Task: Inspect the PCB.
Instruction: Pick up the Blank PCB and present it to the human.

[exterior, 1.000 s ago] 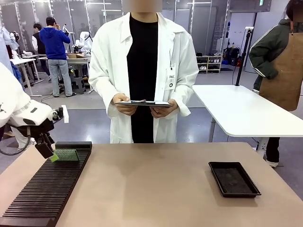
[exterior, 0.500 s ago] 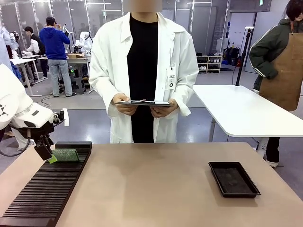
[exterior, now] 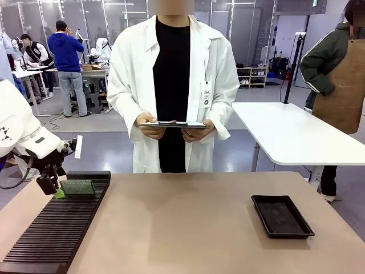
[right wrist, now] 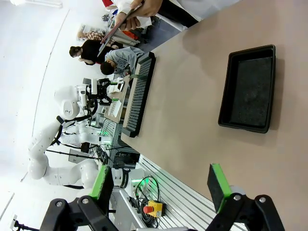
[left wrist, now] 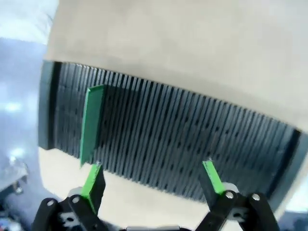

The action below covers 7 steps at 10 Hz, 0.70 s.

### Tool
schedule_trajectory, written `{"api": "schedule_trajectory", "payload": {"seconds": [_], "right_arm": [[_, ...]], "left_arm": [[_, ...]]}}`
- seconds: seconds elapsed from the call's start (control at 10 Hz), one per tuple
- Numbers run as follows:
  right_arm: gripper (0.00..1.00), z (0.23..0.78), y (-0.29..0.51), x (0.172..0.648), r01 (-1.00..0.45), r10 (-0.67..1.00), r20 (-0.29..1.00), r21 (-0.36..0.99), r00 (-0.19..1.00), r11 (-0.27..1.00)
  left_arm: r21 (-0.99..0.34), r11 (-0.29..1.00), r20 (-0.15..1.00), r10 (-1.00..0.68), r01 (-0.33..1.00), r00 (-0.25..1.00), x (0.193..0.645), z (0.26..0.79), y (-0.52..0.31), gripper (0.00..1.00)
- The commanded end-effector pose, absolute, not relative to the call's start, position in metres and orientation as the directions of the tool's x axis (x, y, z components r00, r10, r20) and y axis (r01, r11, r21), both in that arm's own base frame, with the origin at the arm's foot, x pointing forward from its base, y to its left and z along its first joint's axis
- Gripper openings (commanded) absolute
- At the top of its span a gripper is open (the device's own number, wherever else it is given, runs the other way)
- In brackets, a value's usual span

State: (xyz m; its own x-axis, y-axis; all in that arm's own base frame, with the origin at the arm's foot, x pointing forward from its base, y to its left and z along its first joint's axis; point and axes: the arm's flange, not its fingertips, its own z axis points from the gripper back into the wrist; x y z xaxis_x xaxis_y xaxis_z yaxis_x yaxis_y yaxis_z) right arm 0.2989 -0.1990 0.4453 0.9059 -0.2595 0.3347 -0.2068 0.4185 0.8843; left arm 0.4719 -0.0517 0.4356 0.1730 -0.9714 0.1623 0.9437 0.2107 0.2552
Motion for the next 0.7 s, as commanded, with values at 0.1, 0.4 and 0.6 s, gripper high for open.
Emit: {"api": "schedule_trajectory", "payload": {"seconds": [0.1,0.4,0.6], "right_arm": [[1.0,0.446,-0.199,0.298,-0.215,-0.255,0.34,0.884,0.905,0.416],[1.0,0.446,-0.199,0.298,-0.215,-0.255,0.34,0.884,0.905,0.416],[1.0,0.446,-0.199,0.298,-0.215,-0.255,0.34,0.884,0.905,0.416]], "left_arm": [[0.25,-0.064,0.063,-0.995,0.966,-0.082,0.541,0.413,-0.022,1.0],[0.238,-0.094,0.027,-0.994,0.967,-0.103,0.566,0.385,-0.006,1.0],[0.208,-0.093,0.006,-0.995,0.974,-0.096,0.577,0.37,0.003,1.0]]}}
